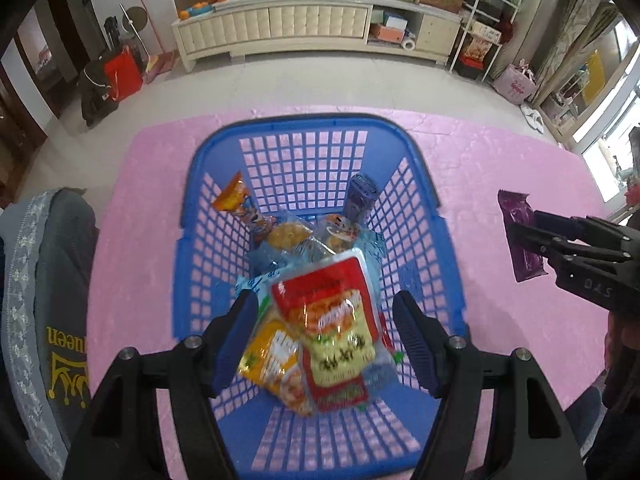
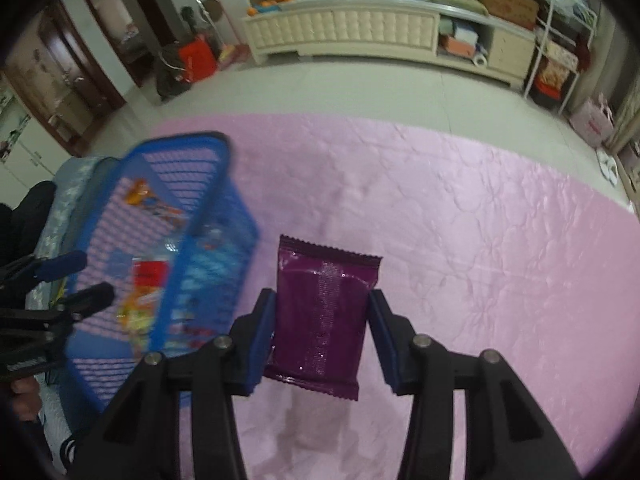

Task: Organize snacks
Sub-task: 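Carry the purple wrapper over the basket and open the right tool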

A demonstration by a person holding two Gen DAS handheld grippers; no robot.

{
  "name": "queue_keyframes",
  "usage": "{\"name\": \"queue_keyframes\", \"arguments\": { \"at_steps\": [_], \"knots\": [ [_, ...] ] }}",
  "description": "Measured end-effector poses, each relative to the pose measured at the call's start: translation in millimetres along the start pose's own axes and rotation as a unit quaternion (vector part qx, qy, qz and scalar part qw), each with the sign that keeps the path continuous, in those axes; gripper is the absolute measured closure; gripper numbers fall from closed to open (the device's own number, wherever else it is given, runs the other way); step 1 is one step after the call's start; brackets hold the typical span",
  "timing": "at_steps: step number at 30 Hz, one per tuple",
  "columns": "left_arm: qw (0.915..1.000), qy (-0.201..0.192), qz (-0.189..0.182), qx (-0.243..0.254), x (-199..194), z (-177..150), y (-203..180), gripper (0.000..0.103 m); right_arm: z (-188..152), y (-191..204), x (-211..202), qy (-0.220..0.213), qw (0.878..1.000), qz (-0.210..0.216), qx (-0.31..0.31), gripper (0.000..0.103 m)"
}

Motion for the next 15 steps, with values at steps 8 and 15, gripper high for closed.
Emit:
{"name": "queue_keyframes", "arguments": {
  "at_steps": [8,15],
  "knots": [
    [0.9994,-0.034,0.000,0.004,-49.0,-22.7,14.3,0.035,17.7,52.6,-40.1,-0.049,0.998,0.012,-0.032,0.052],
    [0.9987,-0.051,-0.007,-0.001,-72.3,-33.9,37.5,0.035,26.1,92.4,-50.2,-0.057,0.996,0.010,-0.063,0.052]
  ]
}}
Point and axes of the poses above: each gripper's, at about its wrist camera, not at the fingertips, and x roughly the way its jaws point, y to its left, z to its top, the point moved 2 cm from there along x, roughly the way its jaws point, and after that the axes turned 10 degrees about -x, right-handed, at the moved point
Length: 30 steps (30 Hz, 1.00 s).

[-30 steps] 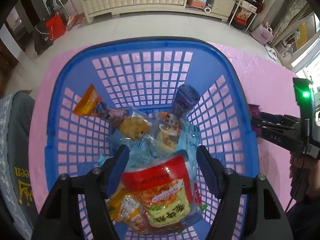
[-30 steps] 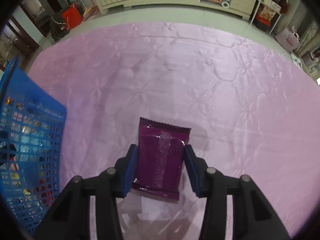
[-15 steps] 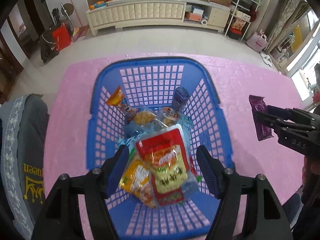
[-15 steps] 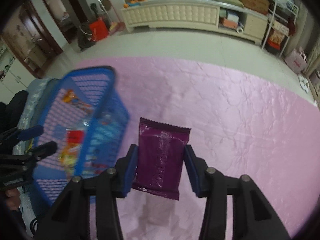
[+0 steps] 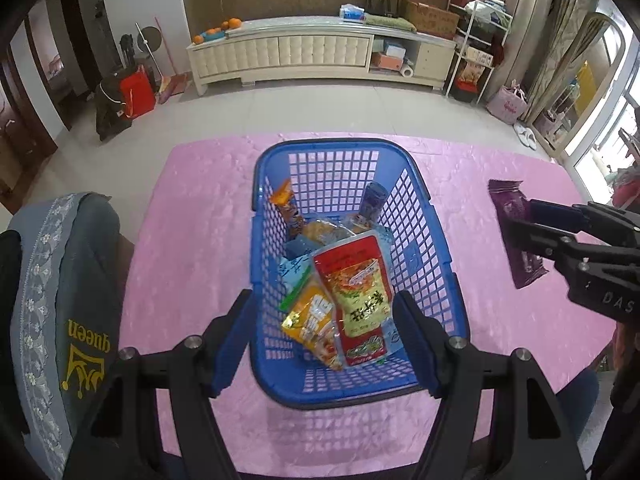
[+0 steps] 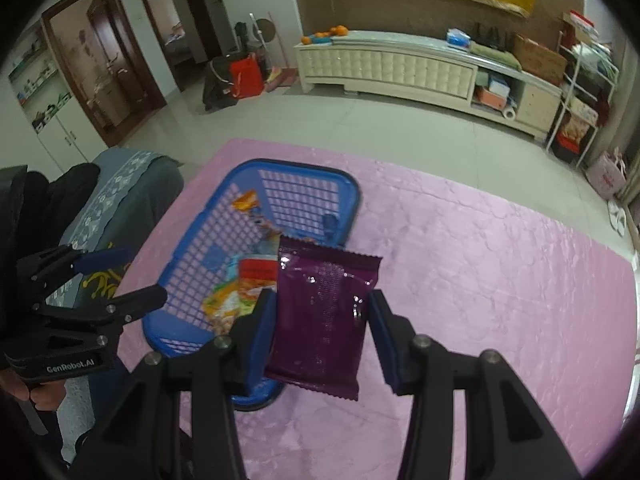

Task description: Organize snacks

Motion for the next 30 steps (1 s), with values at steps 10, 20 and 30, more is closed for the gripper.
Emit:
{"name": "queue_keyframes", "arguments": {
  "at_steps": [10,20,30],
  "knots": [
    [0.9999,-0.006,0.010,0.010,-1.0,-6.1,15.0,0.035,10.4,34.1,30.2,0.015,1.000,0.018,-0.012,0.052],
    [0.9999,-0.004,0.005,0.011,13.0,-8.7,17.3,0.035,6.8,45.4,47.1,0.038,0.999,-0.017,-0.033,0.039],
    [0.9987,-0.041,-0.013,0.029,2.2,-37.0,4.3,0.035,-27.2,44.9,28.2,0.009,0.998,-0.049,-0.043,0.016]
  ]
}}
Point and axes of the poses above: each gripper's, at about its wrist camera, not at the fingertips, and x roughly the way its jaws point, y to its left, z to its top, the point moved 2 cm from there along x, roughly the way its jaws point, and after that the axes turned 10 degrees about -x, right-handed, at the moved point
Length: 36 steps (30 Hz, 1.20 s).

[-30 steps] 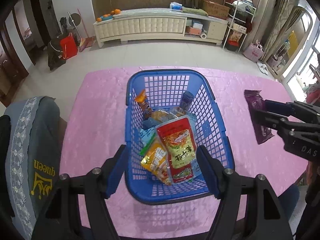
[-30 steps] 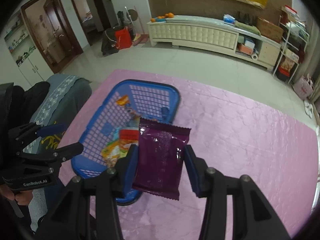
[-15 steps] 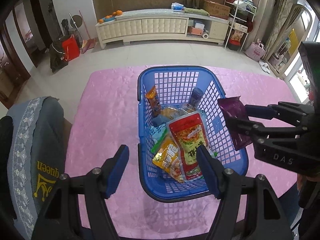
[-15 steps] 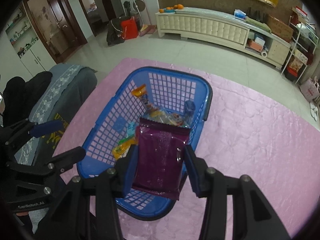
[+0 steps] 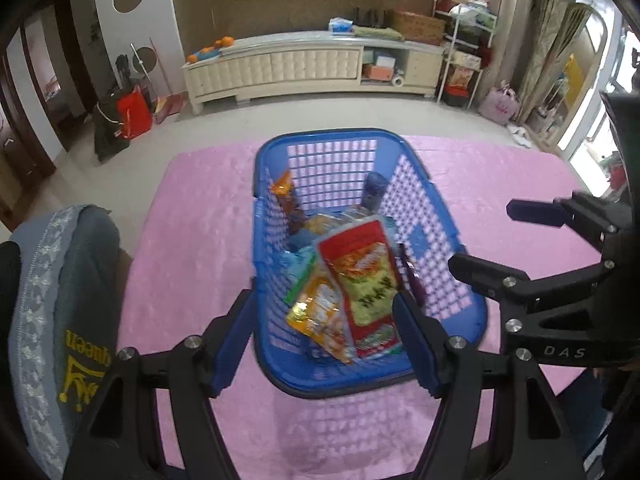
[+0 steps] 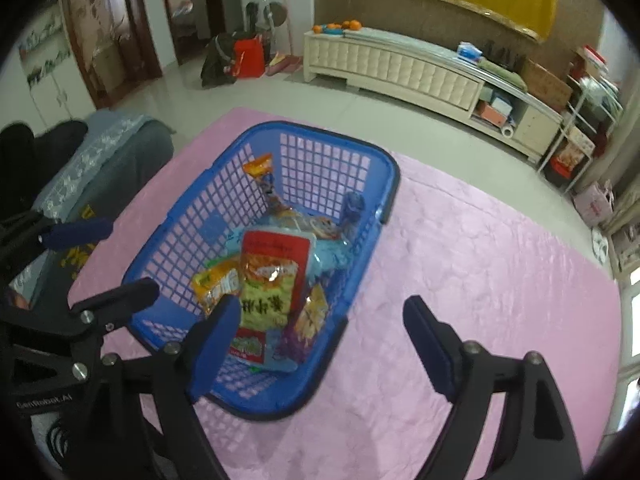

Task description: Organize snacks

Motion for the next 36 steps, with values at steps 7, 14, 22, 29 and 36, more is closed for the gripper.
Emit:
{"name": "queue_keyframes", "arguments": {
  "at_steps": [7,14,22,29,36],
  "knots": [
    [0.9958,-0.086,-0.031,-0.001,-35.3,-38.0,-19.8,0.035,-57.2,-3.1,-44.6,-0.067,0.996,-0.014,0.058,0.014],
    [0.9839,-0.172,-0.049,0.003,-81.5,-84.9,-41.0,0.033,-114.3,3.0,-99.6,-0.126,0.986,-0.057,0.088,0.004],
    [0.9737,-0.219,-0.062,0.003,-133.2,-124.7,-55.3,0.000,-147.5,23.7,-159.7,-0.177,0.975,-0.099,0.091,0.000],
    [0.9675,-0.247,-0.051,0.011,-163.5,-148.1,-56.3,0.000,-159.9,53.5,-193.6,-0.198,0.968,-0.127,0.084,0.000],
    [0.9643,-0.257,-0.063,0.014,-181.5,-158.0,-57.1,0.000,-174.8,65.5,-213.4,-0.218,0.961,-0.133,0.102,0.000]
  ]
}}
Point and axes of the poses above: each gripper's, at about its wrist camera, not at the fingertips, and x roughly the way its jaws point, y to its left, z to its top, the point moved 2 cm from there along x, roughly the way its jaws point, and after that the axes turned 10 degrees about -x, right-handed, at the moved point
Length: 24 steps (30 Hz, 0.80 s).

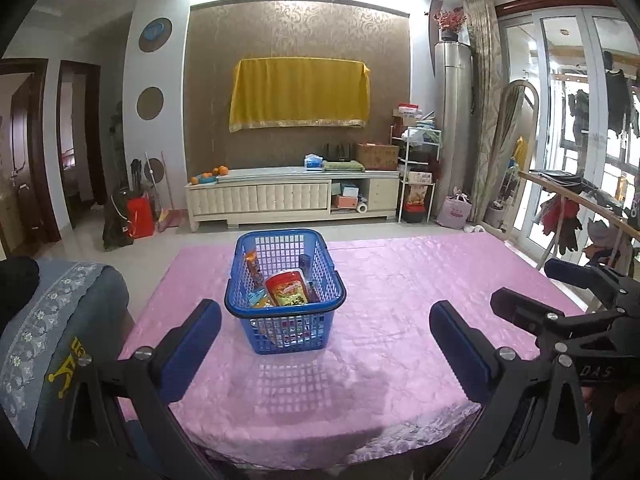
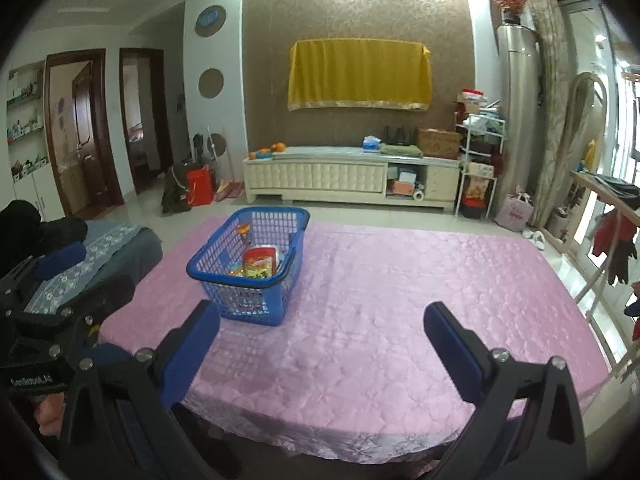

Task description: Organize snacks

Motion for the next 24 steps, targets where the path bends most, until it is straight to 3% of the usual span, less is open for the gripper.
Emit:
{"name": "queue_keyframes", "arguments": {
  "at_steps": [24],
  "knots": [
    [0.9998,-0.003,-0.019,-0.004,-7.9,-6.0,0.1,0.000,-6.4,3.1,-29.7,-0.021,1.000,0.012,0.007,0.000]
  ]
}}
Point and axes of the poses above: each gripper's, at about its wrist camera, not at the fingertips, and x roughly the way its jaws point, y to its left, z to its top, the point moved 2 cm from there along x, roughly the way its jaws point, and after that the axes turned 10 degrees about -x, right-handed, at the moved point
